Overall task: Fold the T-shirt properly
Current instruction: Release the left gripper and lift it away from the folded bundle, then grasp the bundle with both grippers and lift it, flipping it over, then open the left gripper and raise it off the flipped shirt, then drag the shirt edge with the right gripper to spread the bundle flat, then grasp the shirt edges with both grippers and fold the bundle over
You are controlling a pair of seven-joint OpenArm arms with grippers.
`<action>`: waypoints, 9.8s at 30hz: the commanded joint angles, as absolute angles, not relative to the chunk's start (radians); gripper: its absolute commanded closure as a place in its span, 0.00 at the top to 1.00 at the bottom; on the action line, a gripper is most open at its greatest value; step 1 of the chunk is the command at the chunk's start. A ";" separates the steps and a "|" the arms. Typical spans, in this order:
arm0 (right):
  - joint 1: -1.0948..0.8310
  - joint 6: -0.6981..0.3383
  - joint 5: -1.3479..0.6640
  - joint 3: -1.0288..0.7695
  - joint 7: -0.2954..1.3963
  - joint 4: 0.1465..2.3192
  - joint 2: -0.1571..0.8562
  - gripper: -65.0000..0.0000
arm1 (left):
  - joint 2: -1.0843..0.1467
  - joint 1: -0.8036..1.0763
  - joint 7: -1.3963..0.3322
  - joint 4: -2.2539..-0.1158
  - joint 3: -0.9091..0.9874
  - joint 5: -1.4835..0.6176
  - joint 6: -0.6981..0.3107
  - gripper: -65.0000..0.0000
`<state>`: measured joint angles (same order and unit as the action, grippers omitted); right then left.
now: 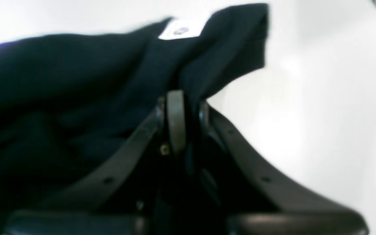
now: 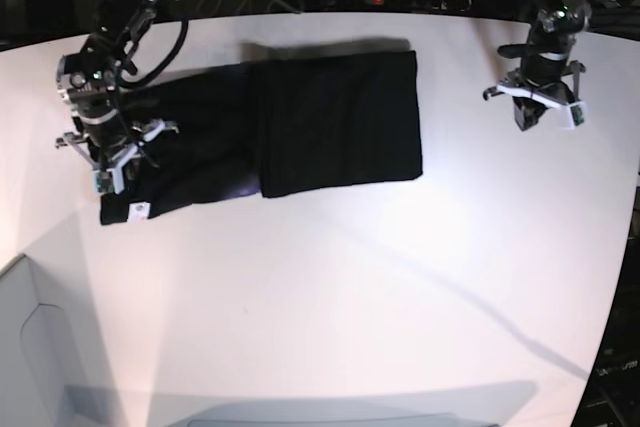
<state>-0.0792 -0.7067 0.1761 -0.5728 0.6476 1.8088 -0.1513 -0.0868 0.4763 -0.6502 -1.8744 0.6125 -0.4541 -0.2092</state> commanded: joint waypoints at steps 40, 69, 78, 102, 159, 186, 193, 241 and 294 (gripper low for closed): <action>-0.183 -0.698 0.163 0.570 0.622 1.831 -0.157 0.00 | -0.061 0.297 -0.627 -1.641 0.332 -0.456 -0.200 0.00; -0.079 -0.698 0.162 0.575 0.547 1.705 -0.157 0.00 | -0.054 0.390 -0.634 -1.787 0.446 -0.463 -0.211 0.10; -0.077 -0.698 0.162 0.575 0.547 1.705 -0.157 0.00 | -0.048 0.404 -0.634 -1.831 0.446 -0.463 -0.211 0.42; -0.061 -0.698 0.163 0.575 0.547 1.707 -0.157 0.00 | -0.048 0.420 -0.627 -1.923 0.447 -0.464 -0.213 0.78; -0.036 -0.698 0.168 0.605 0.558 1.702 -0.045 0.00 | -0.038 0.524 -0.634 -1.939 0.851 -0.657 -0.213 0.76; -0.130 -0.698 0.165 0.374 0.558 1.934 -0.022 0.50 | -0.059 0.524 -0.634 -1.939 0.852 -0.651 -0.213 0.76; -0.205 -0.698 0.166 0.450 0.547 1.883 0.038 0.50 | -0.068 0.524 -0.634 -1.939 0.858 -0.654 -0.213 0.76; -0.114 -0.698 0.162 0.002 0.441 1.727 0.019 0.07 | -0.073 0.432 -0.634 -1.702 0.401 -0.908 -0.208 0.76; -0.197 -0.698 0.166 -0.137 0.450 1.968 -0.035 0.07 | -0.337 0.260 -0.636 -1.538 0.044 -0.812 -0.213 0.00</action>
